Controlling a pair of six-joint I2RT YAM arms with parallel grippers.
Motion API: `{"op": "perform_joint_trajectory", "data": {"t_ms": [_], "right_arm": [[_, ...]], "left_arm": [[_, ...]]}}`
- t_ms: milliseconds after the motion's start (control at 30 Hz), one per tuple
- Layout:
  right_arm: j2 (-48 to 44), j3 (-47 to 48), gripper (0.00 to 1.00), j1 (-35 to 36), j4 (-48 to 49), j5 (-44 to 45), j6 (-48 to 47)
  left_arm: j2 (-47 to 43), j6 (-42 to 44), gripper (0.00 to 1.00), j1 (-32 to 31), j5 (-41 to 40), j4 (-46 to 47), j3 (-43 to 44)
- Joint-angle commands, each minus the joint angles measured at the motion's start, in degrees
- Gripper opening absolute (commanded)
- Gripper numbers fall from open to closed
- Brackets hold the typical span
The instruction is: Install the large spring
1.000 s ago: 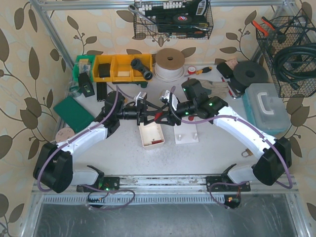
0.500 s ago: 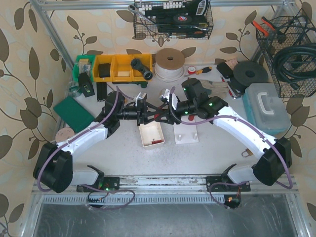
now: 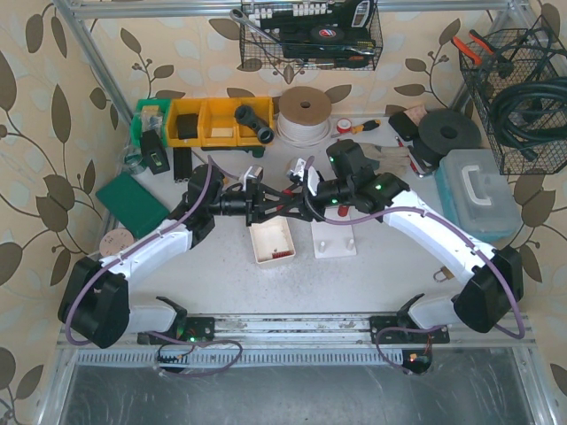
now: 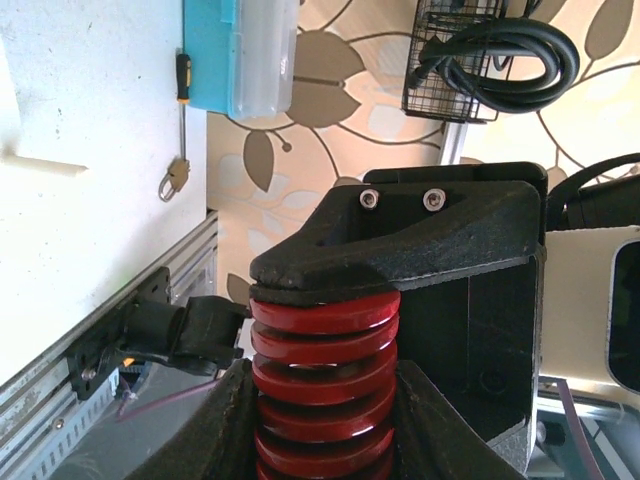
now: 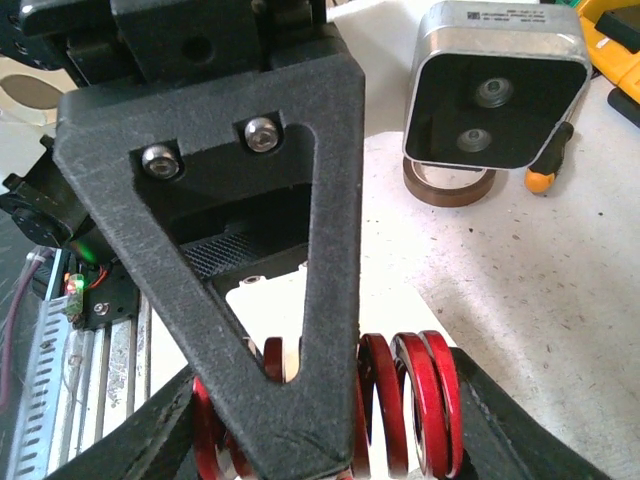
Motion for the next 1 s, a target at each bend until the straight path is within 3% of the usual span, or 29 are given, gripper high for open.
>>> {"op": "perform_joint_trajectory", "data": {"t_ms": [0,233,267,333,600,733,800,867,967], "right_arm": [[-1.22,-1.4,0.39,-0.27,0.29,4.77,1.72],[-7.08,-4.35,0.5,-0.33,3.26,14.85,6.2],[-8.16,-4.97,0.67,-0.31,4.54,16.05,8.0],[-9.9,-5.96,0.78,-0.3,6.79,17.72,11.36],[-11.52,-9.28,0.79,0.04,11.2,18.55,15.61],[-13.29,-9.67,0.77,0.47,11.08,23.77,19.23],[-13.39,-7.42,0.73,-1.54,7.49,23.74,22.7],[-12.47,-4.43,0.71,-6.4,3.66,16.25,29.46],[-5.46,3.12,0.69,-15.6,-5.82,-1.99,38.06]], "left_arm": [[-1.38,3.44,0.0,-0.58,0.39,1.49,2.12],[-1.83,9.73,0.0,-0.22,-9.45,-14.46,7.57],[-1.84,10.46,0.0,-0.24,-11.05,-16.62,8.72],[-2.11,11.11,0.0,-0.24,-14.36,-20.49,10.4],[-0.55,10.92,0.0,-0.24,-16.29,-21.29,13.92],[-0.47,13.72,0.0,-0.19,-14.37,-20.17,14.24],[1.25,20.39,0.0,-0.09,-7.87,-23.96,17.42],[0.68,33.0,0.0,-0.14,-5.42,-34.75,20.68],[-4.32,59.95,0.0,-2.12,-19.63,-60.19,24.34]]}}
